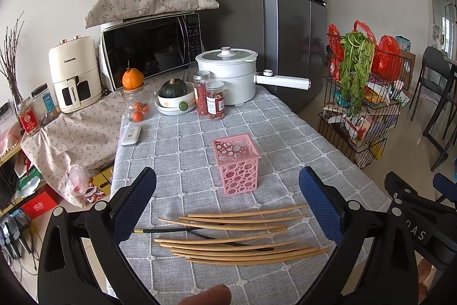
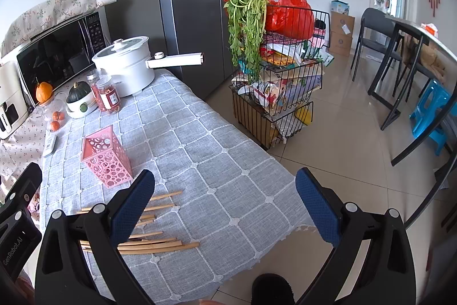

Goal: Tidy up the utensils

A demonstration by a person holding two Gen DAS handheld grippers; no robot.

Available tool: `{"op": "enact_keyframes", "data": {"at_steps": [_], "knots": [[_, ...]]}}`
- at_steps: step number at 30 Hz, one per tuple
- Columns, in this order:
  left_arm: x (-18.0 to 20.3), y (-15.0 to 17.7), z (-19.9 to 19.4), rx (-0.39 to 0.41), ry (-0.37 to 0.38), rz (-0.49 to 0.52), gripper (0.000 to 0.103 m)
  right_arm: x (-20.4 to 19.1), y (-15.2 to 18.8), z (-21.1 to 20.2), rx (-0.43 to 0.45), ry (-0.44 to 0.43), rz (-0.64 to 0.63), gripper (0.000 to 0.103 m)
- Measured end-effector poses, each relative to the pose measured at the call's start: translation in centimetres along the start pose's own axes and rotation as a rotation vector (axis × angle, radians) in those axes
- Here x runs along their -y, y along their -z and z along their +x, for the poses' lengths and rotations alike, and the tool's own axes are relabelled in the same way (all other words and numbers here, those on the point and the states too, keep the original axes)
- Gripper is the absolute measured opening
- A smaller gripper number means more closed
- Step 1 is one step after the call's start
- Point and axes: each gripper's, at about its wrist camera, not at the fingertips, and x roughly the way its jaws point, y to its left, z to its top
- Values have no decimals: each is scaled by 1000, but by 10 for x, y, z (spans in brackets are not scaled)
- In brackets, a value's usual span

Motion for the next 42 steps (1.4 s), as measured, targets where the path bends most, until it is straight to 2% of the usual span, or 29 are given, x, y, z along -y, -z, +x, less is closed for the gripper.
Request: {"op": "enact_keyframes", "data": {"at_steps": [20,23,24,27,29,32,35,36,37,42], "knots": [[-5,7,7,-11,-6,-6,96,0,3,5,-20,1,-3,96],[-7,11,26,-98,-1,16,96,1,4,10,-46,-15,8,96],[-8,13,36,-158,16,28,96,3,3,12,-61,-26,19,96],[-10,23,67,-354,102,61,96,10,1,23,-127,-86,75,96],[-9,29,86,-441,178,93,96,18,1,34,-183,-141,131,96],[-4,34,108,-521,230,174,96,33,2,53,-268,-224,240,96],[16,36,127,-632,287,347,96,50,5,70,-340,-289,362,96],[21,36,135,-659,301,371,96,55,6,76,-363,-312,406,96],[27,35,146,-700,306,393,96,61,8,82,-393,-341,454,96],[57,27,176,-770,403,404,94,70,16,100,-498,-421,584,96]]}}
